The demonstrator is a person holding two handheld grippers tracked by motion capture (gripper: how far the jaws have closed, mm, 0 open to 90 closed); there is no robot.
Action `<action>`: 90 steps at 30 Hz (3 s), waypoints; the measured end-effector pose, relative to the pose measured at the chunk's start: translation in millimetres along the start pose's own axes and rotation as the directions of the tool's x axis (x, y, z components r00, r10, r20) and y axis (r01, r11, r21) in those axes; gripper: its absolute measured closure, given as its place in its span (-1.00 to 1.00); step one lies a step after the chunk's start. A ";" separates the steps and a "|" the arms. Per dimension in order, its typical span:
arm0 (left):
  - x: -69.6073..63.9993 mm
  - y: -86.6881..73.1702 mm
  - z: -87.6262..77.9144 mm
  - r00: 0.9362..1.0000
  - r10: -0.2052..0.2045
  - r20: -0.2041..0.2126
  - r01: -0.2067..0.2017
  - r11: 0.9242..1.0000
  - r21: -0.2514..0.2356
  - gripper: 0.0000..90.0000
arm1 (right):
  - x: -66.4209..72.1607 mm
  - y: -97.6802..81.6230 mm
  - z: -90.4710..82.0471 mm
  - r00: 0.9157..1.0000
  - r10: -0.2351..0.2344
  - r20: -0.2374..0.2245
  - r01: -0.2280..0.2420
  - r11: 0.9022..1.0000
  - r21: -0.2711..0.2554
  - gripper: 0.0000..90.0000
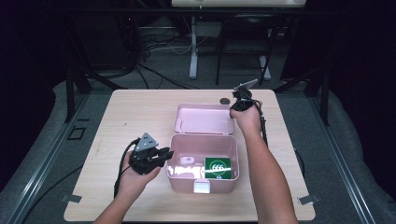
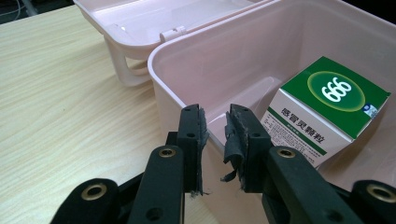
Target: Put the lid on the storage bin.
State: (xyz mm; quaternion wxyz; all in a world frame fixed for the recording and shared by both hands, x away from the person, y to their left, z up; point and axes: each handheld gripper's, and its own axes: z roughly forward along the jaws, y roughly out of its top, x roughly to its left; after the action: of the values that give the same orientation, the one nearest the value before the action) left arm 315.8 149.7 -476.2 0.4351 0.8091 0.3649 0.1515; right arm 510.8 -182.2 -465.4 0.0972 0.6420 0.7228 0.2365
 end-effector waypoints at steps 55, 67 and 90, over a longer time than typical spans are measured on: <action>-1.8 -0.1 1.1 1.000 -0.006 -0.014 0.006 1.000 -0.008 0.68 | 18.9 -23.0 -91.2 0.988 -0.154 0.005 0.147 0.929 -0.339 0.92; -1.6 -1.3 1.1 1.000 -0.004 -0.015 0.004 1.000 -0.018 0.68 | 20.3 -51.8 -110.9 0.980 -0.201 0.003 0.179 0.866 -0.468 0.94; -2.6 -0.9 1.7 1.000 -0.002 -0.025 0.001 1.000 -0.023 0.70 | 24.7 -102.2 -130.5 0.969 -0.246 0.012 0.204 0.773 -0.601 0.96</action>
State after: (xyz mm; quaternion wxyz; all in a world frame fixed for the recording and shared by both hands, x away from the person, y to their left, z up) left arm 314.6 147.2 -477.7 0.4399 0.8017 0.3693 0.1657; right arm 358.8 -193.0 -395.5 0.2978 0.4791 0.6858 0.4599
